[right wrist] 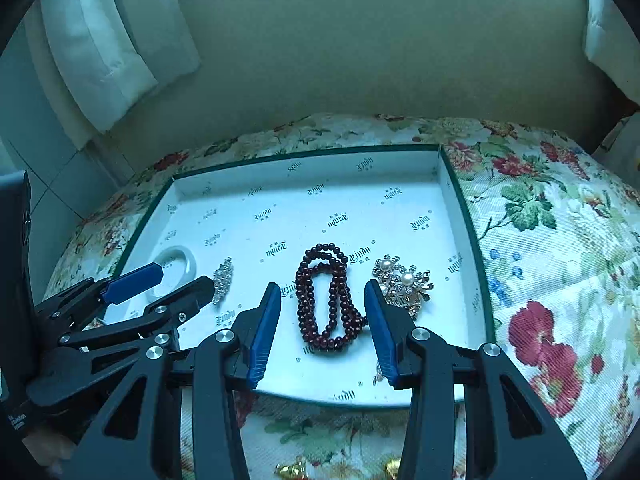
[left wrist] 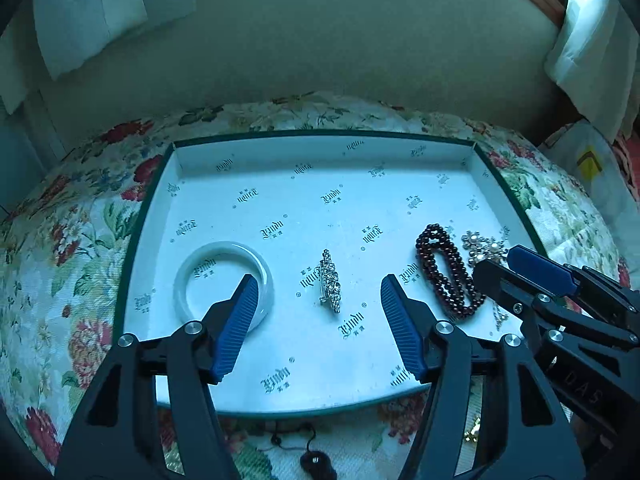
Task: Organize jewelry
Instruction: 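Carry the pin into the tray and open left gripper while right gripper releases the beads there, then move left gripper to the pearl cluster while right gripper approaches a small gold stud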
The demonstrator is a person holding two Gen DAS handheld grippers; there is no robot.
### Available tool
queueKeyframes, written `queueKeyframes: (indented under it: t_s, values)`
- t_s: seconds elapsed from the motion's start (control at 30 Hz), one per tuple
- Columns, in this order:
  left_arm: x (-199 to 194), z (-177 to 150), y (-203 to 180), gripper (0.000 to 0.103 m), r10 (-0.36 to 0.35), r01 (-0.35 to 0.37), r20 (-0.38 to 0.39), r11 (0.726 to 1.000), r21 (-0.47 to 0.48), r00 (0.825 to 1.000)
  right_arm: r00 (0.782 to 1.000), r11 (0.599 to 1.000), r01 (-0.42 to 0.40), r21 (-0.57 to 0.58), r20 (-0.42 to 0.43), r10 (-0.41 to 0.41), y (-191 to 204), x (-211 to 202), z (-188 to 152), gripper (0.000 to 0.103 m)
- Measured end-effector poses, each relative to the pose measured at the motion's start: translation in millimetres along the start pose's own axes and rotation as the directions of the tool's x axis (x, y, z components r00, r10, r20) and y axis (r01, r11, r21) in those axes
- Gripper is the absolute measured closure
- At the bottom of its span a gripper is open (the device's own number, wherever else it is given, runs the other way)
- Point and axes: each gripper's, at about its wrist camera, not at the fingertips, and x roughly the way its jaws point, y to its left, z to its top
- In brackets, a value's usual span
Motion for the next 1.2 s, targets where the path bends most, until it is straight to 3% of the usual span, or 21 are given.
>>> queueKeyframes:
  t_s: [0.3,0.6,0.9,1.2]
  values:
    - [-43.2,-30.5,15.4,0.037,0.003,-0.004,-0.008,0.999,-0.049,1.000,1.000,1.000,0.014,0.010,0.006,-0.015,-4.5,-45.9,-27.4,0.059]
    - [-81.0,-76.4,22.7,0.037,0.031,-0.032,-0.022,0.997,-0.075,0.999,0.999,0.999,0.025,0.033,-0.037,-0.024,-9.3,-77.8,-83.8,0.060]
    - [-99.0,-125.6,28.0,0.037,0.046,-0.054,-0.072,0.994,-0.099,0.996,0.995,0.999,0.029,0.022,-0.094,-0.026,-2.9,-85.3,-129.8,0.067]
    - [-103.3,-148.1,42.0,0.037,0.065,-0.079,-0.094,0.985,-0.153,0.993,0.993,0.999,0.045,0.009,-0.113,-0.044,3.1,-77.3,-137.3,0.078]
